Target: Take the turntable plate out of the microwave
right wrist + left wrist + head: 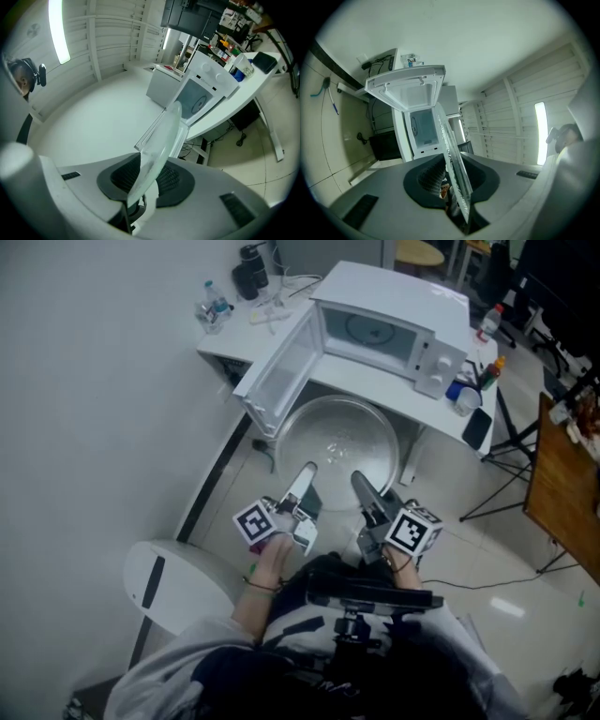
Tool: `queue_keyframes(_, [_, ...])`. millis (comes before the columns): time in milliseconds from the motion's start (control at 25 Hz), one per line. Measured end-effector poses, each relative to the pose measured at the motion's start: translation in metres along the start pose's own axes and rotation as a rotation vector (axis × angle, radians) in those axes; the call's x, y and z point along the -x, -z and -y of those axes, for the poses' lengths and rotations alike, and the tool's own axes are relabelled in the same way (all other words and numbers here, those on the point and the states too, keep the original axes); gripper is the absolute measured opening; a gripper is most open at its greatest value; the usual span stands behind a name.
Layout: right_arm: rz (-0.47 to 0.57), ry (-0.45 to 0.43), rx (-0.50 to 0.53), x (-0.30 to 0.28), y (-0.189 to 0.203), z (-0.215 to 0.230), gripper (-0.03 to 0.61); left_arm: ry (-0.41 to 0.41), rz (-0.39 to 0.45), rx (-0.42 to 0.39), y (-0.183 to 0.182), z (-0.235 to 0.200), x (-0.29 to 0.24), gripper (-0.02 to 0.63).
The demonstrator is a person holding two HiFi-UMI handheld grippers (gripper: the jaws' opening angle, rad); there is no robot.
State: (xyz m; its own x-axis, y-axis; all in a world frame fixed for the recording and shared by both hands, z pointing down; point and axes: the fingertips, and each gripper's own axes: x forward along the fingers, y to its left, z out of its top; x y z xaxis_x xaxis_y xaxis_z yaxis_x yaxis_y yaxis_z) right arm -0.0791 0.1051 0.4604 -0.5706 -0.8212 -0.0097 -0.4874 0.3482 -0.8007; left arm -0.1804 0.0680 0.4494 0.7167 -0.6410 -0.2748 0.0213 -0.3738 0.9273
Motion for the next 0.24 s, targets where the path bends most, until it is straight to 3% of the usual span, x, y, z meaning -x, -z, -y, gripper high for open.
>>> queue_keyframes(240, [-0.011,0.015,0.011,0.0039,-0.0045,0.0066,0.095,0.000,-0.004,-0.001,0.0051,-0.0033,-0.0073,0.051])
